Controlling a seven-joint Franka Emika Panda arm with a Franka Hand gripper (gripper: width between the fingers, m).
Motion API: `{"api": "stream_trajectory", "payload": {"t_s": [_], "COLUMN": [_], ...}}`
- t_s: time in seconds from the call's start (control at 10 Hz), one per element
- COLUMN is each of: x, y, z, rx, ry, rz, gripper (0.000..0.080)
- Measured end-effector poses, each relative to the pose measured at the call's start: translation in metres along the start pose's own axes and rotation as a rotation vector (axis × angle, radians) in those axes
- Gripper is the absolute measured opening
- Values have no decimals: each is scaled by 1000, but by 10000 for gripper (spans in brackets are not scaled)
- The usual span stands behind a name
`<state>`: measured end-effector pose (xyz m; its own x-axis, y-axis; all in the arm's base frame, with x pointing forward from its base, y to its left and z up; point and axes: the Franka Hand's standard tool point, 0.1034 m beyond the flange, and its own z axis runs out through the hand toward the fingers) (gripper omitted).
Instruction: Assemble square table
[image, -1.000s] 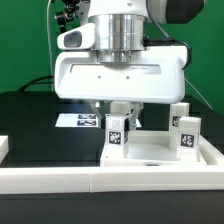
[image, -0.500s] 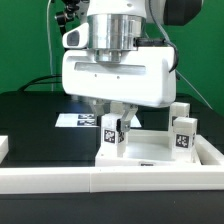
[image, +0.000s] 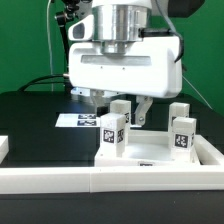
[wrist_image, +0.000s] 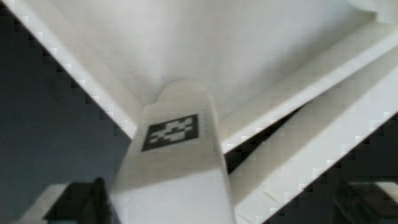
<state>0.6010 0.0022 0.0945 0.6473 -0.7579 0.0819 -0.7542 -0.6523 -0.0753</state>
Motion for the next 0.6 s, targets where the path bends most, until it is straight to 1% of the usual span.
{"api": "stream_trajectory", "payload": {"t_s": [0.1, 0.6], "x": [-5, -5], "y": [-5, -3], "z": [-3, 0], "rx": [4, -1], "ry": [-3, -4], "rz": [18, 11], "gripper": [642, 649]}}
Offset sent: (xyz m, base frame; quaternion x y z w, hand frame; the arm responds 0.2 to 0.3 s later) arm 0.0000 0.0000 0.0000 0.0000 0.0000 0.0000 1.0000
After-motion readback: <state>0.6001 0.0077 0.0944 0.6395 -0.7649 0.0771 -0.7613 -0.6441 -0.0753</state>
